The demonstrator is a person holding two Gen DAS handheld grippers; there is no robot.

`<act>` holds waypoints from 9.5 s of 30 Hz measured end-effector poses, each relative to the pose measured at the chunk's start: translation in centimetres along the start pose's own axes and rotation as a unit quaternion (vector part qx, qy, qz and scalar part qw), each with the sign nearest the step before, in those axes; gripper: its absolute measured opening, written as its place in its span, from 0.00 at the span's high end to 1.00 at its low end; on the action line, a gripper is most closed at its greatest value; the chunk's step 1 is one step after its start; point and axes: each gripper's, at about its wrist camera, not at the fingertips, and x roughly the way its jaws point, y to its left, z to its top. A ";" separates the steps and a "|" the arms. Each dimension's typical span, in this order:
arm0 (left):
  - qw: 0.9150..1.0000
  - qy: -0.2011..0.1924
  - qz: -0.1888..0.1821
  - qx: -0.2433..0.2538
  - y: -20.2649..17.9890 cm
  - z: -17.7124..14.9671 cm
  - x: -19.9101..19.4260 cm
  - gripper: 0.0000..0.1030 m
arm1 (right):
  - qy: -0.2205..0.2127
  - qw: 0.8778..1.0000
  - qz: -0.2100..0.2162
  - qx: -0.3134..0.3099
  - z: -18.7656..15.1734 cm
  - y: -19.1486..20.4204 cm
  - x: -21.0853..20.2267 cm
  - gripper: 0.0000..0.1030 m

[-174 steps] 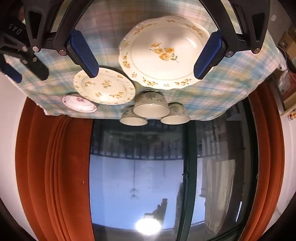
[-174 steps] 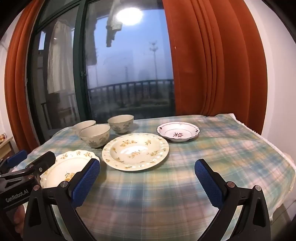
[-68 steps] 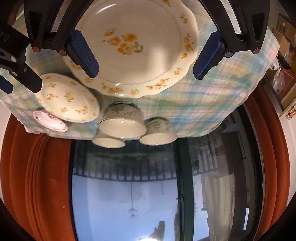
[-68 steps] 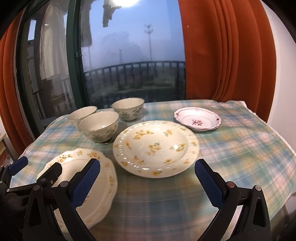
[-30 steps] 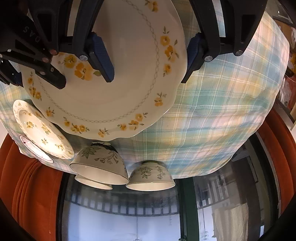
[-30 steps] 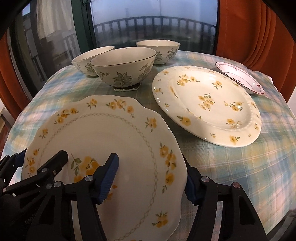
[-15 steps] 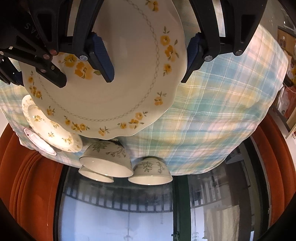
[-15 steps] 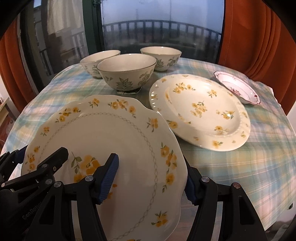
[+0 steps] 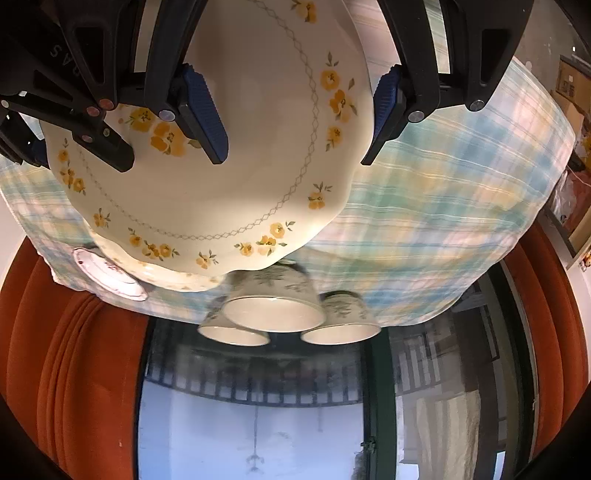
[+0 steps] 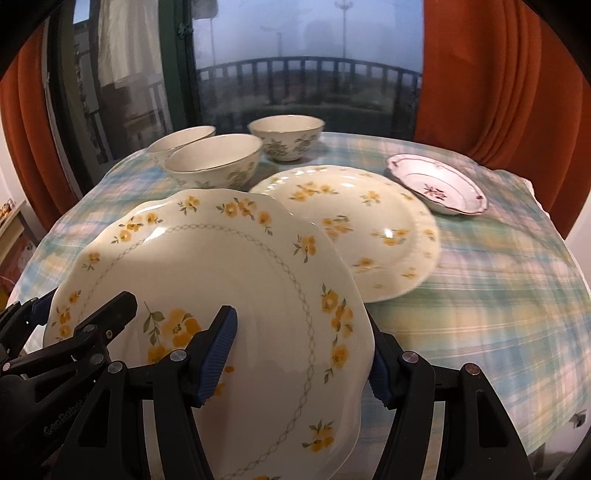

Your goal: Organize plates and bowls

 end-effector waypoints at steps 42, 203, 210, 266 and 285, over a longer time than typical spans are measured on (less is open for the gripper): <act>0.989 0.033 -0.099 0.101 -21.6 -1.4 2.7 0.30 | -0.016 0.992 -0.081 0.093 -4.8 -21.9 -2.4 0.35; 0.998 0.033 -0.032 0.050 -3.8 4.9 4.8 0.30 | 0.051 0.998 -0.033 -0.004 5.9 -4.4 4.4 0.38; 0.997 0.015 -0.039 0.058 -5.4 5.3 3.0 0.30 | 0.033 0.999 -0.040 0.003 6.0 -5.8 1.8 0.38; 0.972 0.064 -0.150 0.169 -28.7 2.7 5.5 0.28 | 0.035 0.979 -0.131 0.153 -0.5 -30.0 -2.3 0.38; 0.974 0.071 -0.127 0.172 -27.7 1.7 6.9 0.27 | 0.046 0.979 -0.130 0.152 -1.0 -28.8 -0.4 0.40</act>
